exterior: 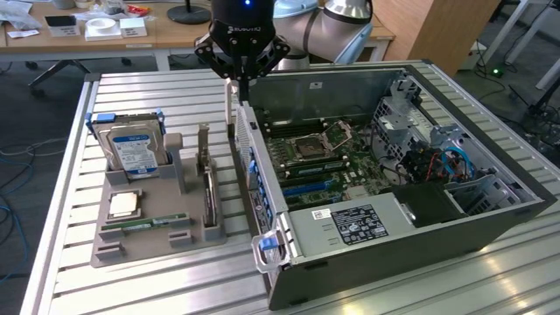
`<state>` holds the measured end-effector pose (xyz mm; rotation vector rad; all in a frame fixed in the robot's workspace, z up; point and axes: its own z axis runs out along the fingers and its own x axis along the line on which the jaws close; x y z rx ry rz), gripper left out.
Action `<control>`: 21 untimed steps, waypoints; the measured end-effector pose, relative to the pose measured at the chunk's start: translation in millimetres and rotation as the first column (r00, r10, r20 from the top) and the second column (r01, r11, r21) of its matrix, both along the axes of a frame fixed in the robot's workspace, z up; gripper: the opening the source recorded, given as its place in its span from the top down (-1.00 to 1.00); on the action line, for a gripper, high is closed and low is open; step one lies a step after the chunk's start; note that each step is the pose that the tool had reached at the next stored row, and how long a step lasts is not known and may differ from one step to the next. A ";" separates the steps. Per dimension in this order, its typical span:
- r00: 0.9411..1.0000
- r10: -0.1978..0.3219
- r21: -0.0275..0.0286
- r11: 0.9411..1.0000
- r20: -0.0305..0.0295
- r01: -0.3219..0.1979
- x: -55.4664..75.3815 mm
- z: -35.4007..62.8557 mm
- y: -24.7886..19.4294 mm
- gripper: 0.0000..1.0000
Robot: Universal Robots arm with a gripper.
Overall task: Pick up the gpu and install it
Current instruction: 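Reach for the gpu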
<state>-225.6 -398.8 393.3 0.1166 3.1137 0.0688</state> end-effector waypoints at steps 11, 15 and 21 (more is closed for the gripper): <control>1.000 0.000 0.000 1.000 0.000 0.000 -3.6 0.0 0.0 0.79; 1.000 0.000 0.000 1.000 0.000 0.000 -6.5 0.0 0.0 0.79; 1.000 0.000 0.000 1.000 0.000 0.000 -7.2 0.0 0.0 0.79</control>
